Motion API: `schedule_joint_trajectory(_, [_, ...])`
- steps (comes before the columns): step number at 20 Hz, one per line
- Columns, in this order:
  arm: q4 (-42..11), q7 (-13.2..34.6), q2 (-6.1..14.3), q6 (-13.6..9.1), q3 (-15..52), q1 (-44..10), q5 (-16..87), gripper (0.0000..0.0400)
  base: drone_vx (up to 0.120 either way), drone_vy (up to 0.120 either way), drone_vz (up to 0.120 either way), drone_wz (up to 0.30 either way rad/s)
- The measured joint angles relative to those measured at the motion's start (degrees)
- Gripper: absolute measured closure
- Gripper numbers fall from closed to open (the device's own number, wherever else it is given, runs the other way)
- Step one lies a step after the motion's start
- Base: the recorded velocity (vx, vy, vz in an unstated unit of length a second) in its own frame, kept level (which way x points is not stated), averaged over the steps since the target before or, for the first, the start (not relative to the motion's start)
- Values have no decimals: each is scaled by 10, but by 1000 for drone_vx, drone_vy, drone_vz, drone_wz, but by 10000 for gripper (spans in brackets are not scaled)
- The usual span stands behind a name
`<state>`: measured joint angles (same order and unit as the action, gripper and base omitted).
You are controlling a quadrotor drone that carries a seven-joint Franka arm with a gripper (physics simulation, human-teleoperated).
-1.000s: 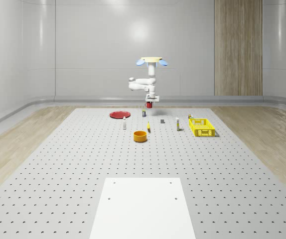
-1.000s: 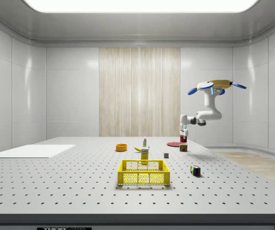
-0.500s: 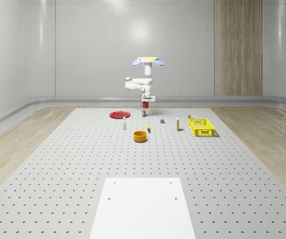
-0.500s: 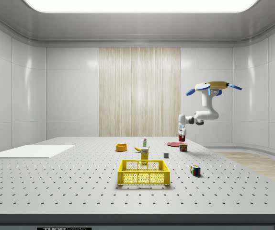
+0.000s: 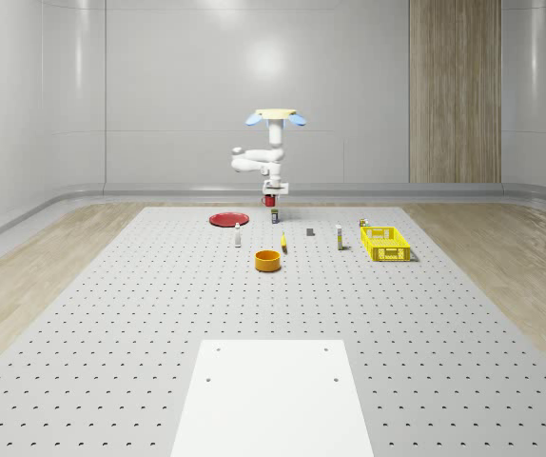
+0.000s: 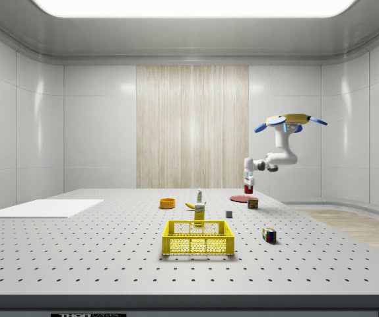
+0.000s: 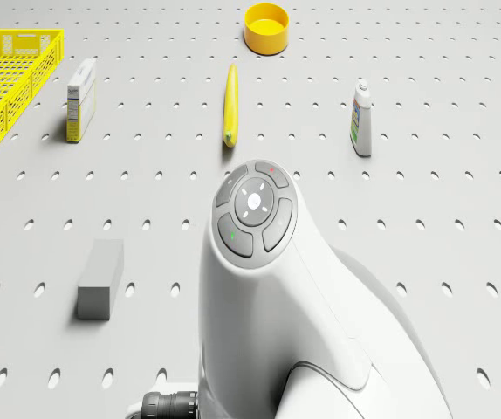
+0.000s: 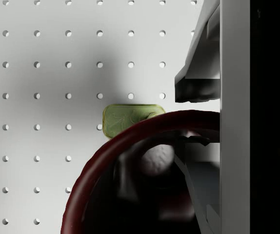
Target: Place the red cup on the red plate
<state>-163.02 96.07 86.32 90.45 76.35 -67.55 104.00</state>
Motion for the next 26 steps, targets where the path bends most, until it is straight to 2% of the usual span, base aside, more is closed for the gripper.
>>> schedule_joint_trajectory(24, [1,2,13,12,2,-3,-5,300,0,-120,0,0])
schedule_joint_trajectory(26, [1,3,13,13,2,-3,-6,300,0,-120,-100,0])
